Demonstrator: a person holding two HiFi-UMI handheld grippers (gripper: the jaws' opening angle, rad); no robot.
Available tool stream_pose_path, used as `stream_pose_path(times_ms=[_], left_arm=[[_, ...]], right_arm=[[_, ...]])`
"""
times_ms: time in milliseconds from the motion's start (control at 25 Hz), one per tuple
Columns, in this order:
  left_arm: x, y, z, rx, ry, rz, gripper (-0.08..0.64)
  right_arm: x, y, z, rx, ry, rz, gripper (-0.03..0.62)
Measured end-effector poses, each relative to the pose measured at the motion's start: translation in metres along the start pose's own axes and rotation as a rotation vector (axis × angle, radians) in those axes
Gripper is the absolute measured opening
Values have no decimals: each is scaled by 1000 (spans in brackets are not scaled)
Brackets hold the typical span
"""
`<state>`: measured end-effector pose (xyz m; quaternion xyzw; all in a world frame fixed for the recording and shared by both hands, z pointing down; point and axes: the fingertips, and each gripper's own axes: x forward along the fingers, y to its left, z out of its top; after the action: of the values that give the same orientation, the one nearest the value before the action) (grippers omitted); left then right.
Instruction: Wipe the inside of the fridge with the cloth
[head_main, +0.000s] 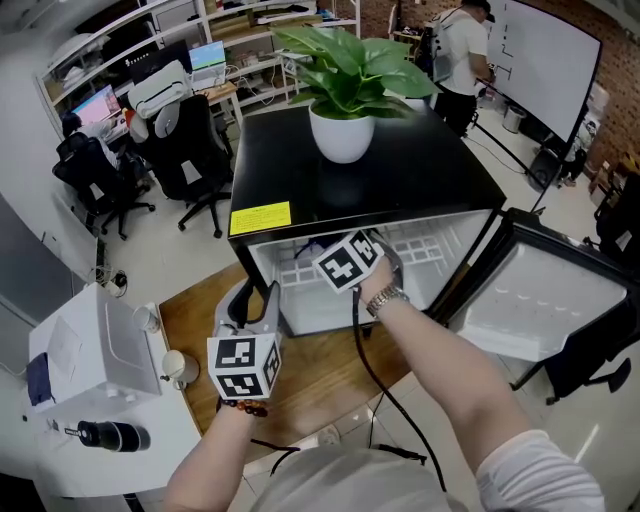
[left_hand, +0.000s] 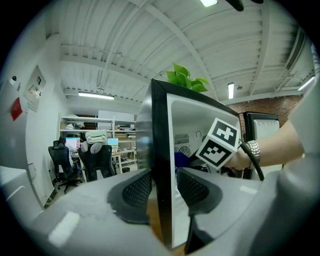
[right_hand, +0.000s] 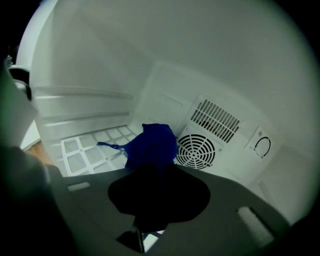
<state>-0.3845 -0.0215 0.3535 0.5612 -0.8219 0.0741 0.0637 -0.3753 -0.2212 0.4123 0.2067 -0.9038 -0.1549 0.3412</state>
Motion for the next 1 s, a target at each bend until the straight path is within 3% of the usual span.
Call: stream_pose_path(times_ms=[1000], left_arm=[[1,0,0,-4,1,5,163]], right_arm=[[-22,-92,-72,125,81,-140,72]])
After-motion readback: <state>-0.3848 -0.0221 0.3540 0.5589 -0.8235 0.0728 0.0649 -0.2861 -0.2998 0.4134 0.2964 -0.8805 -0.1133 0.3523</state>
